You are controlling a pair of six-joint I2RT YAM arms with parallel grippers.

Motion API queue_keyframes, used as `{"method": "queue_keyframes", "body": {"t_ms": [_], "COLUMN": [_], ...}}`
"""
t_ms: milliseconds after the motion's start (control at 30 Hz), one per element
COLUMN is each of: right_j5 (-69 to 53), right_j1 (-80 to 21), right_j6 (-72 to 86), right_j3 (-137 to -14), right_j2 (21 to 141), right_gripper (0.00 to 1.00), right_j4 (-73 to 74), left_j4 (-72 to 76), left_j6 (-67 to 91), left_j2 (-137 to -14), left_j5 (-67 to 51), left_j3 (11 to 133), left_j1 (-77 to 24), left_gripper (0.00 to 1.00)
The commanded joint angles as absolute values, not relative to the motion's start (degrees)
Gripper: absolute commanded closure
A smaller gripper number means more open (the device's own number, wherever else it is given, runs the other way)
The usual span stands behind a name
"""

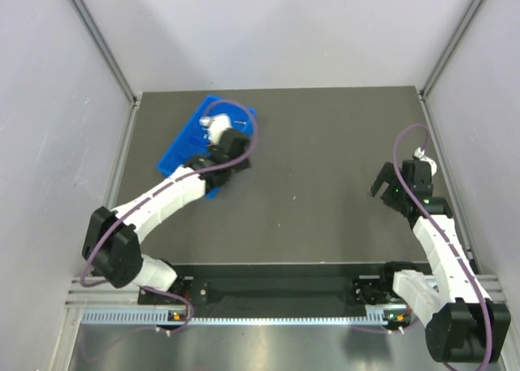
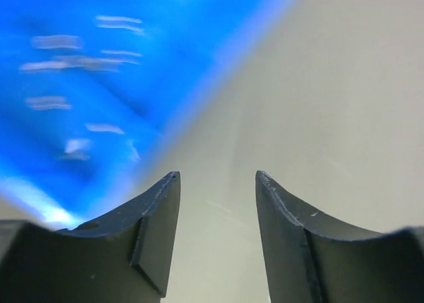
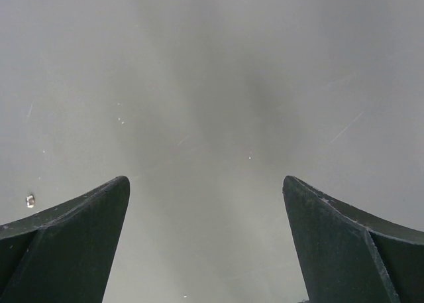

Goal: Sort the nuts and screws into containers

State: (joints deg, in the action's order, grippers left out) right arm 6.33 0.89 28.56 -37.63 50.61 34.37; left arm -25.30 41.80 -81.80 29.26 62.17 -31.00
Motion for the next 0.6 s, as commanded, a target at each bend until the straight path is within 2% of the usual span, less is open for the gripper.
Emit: {"method": "queue_keyframes", "body": {"t_ms": [0,133,267,567], "right_j5": [8.08,9.14,9.58,11.42], "right_j1": [0.79,0.88,0.88,0.88], "right_j6": [28.47,28.92,28.48,28.12], "right_j3": [-40.61,-41.04,-41.31,-41.48], "right_j2": [49.66,49.75,48.96,46.50], "right_gripper": [0.00,0.00,0.00,0.00], "right_j4": [35.33,36.73,37.62,38.94], "left_j4": [-20.41,-17.84,-18.37,-22.23], "left_j6": [39.47,35.27,32.96,31.47], "left_j2": [-84.18,-94.72,-105.00,-115.39], "left_j5": [24.28,18.56,16.17,16.87], "left_j3": [67.05,71.18,77.68,85.78], "left_j1": [-42.07,-51.92,-53.79,-54.58], "left_gripper": [0.45,0.46,0.46,0.50]}}
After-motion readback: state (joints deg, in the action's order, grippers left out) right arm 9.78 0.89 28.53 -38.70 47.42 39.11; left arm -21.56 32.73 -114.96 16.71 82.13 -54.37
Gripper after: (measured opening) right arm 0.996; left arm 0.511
